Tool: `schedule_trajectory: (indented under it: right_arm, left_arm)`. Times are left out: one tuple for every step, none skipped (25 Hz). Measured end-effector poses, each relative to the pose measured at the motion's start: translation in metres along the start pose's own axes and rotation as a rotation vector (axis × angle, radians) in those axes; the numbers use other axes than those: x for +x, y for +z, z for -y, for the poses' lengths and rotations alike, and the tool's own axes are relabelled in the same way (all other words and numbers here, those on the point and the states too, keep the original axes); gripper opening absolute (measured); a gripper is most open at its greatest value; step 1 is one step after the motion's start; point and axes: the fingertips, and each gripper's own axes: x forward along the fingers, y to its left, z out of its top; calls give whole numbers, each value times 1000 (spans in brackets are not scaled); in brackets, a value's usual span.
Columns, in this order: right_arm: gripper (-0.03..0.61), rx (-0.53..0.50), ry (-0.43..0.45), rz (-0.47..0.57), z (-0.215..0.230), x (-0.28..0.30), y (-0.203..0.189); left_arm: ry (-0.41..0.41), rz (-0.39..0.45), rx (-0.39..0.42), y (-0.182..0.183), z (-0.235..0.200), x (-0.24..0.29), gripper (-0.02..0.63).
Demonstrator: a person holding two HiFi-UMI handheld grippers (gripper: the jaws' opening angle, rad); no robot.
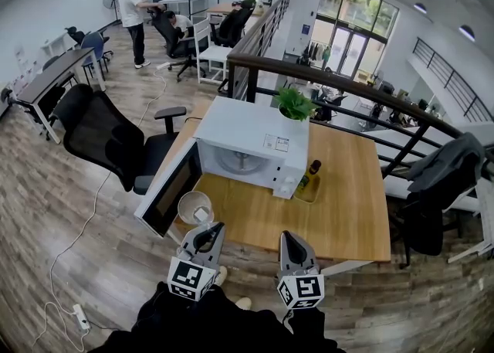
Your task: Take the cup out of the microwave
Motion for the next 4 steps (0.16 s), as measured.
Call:
schedule_trajectory:
  right_arm:
    - [14,1,0,0,-1,0,0]
    - [14,2,1,0,-1,-1,0]
    - [14,2,1,0,-2,-1,0]
    - [14,2,2,0,-3,-1,0]
  left_arm:
    - [-1,-1,1,0,0,0,25]
    - [-1,-1,2,0,0,-1,25]
    - [-1,-1,3,0,0,-2,25]
    - [0,-1,3,0,0,-2,25]
